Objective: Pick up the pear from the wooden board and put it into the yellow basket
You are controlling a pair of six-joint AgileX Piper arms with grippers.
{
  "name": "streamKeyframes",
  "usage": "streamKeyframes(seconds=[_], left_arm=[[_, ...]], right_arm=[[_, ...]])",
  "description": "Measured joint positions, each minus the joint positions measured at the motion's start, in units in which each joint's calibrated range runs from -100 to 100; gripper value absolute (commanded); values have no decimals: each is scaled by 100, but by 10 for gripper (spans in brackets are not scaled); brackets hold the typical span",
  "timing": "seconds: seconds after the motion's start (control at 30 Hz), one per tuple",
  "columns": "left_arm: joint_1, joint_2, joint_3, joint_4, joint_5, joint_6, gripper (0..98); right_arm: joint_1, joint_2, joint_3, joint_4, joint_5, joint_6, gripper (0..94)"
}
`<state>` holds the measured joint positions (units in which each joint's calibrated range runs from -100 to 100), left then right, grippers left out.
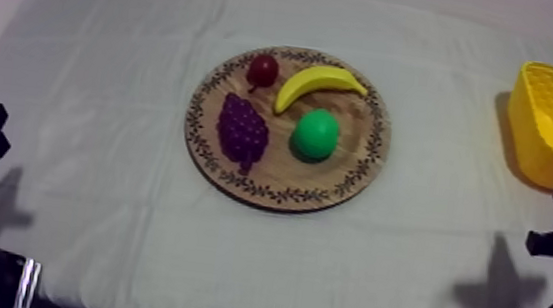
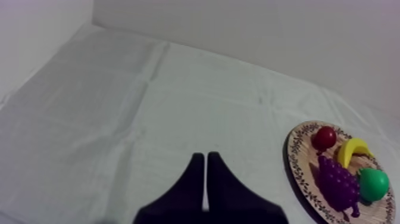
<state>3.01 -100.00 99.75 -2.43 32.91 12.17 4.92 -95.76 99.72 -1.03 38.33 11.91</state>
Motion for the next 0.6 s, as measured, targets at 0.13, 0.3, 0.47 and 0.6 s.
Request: streamKeyframes(seconds=[0.13, 0.3, 0.47, 0.6], left_arm=[[0, 0, 0, 0, 0, 0, 1], [0, 0, 0, 0, 0, 0, 1], [0, 0, 0, 0, 0, 0, 1], [0, 0, 0, 0, 0, 0, 1]], right_arm=[[0, 0, 0, 0, 0, -28, 4], [0, 0, 0, 0, 0, -28, 4], [0, 0, 0, 0, 0, -37, 4], [0, 0, 0, 0, 0, -34, 4]])
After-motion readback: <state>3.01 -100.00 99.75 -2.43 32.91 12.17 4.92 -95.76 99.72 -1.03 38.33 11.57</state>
